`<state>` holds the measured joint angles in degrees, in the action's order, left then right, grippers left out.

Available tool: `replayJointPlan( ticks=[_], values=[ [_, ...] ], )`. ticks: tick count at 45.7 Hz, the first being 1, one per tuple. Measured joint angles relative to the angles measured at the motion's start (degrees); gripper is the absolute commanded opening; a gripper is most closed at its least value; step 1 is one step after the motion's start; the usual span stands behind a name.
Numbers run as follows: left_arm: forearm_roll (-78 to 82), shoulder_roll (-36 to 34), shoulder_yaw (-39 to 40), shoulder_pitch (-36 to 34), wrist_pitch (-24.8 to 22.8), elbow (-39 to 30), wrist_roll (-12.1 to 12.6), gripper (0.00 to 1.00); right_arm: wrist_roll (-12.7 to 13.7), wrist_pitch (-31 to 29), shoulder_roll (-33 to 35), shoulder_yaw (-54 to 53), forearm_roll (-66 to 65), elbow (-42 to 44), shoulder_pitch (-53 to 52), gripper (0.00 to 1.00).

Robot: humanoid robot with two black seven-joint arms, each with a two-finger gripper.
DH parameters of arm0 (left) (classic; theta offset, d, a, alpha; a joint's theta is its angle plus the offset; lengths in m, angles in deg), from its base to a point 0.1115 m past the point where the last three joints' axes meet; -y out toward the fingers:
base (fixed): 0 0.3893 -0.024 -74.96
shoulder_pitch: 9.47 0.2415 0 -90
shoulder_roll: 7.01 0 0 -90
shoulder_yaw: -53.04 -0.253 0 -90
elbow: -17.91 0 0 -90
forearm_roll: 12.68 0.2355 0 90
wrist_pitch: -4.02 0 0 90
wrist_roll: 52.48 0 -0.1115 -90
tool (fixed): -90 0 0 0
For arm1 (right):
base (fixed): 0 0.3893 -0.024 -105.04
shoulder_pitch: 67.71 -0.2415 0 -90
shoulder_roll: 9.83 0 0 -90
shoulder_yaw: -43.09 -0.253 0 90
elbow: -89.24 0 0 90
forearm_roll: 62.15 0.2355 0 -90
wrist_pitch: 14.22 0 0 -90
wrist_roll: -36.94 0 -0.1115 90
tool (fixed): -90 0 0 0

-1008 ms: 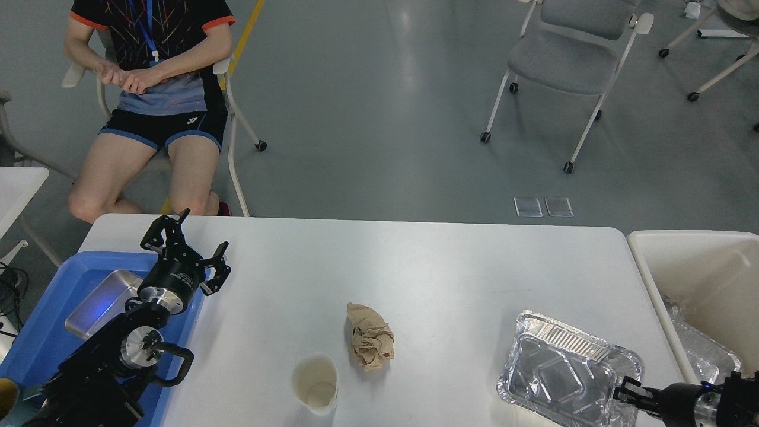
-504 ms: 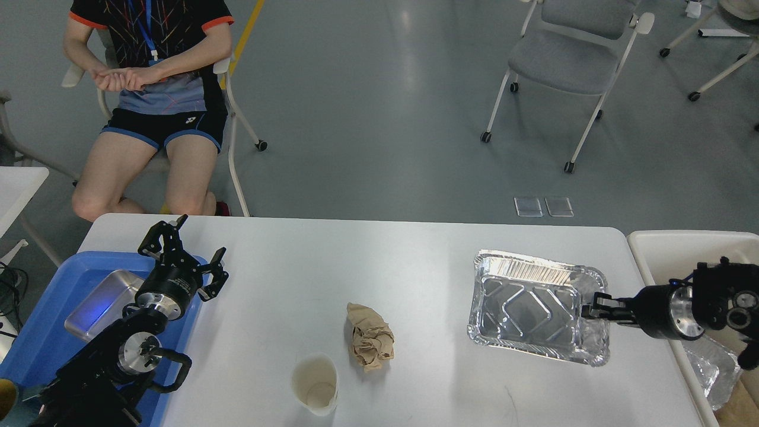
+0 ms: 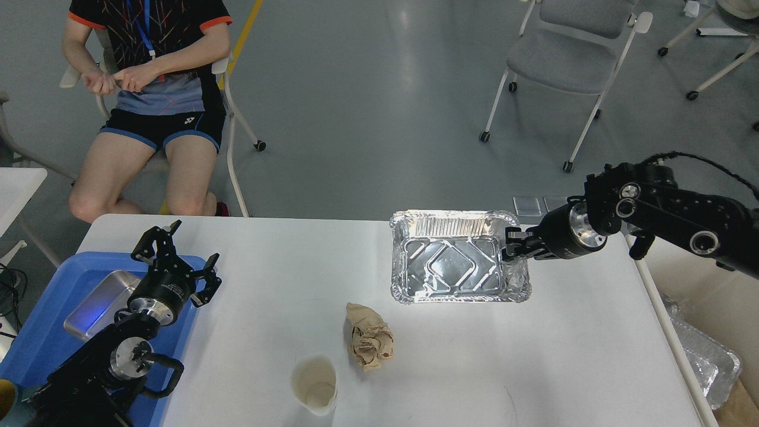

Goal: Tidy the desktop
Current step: 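Lift the foil tray and hold it above the table center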

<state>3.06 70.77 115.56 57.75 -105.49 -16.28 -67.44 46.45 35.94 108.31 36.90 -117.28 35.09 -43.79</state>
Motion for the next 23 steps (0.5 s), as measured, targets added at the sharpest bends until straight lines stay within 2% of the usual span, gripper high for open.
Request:
replayJointPlan(
  ticks=[8,23],
  values=[
    [0.4,-0.3,-0.5,0.3,-0.2,0.0,0.5,0.97,0.3,-3.9,-5.7,0.1,1.3,4.1,-4.2,0.00],
    [0.5,-0.8,-11.5,-1.0,-0.4,-0.2,0.6,0.97,1.8,-6.4,-13.2,2.6,7.0,12.2,-7.0,0.00]
  ],
)
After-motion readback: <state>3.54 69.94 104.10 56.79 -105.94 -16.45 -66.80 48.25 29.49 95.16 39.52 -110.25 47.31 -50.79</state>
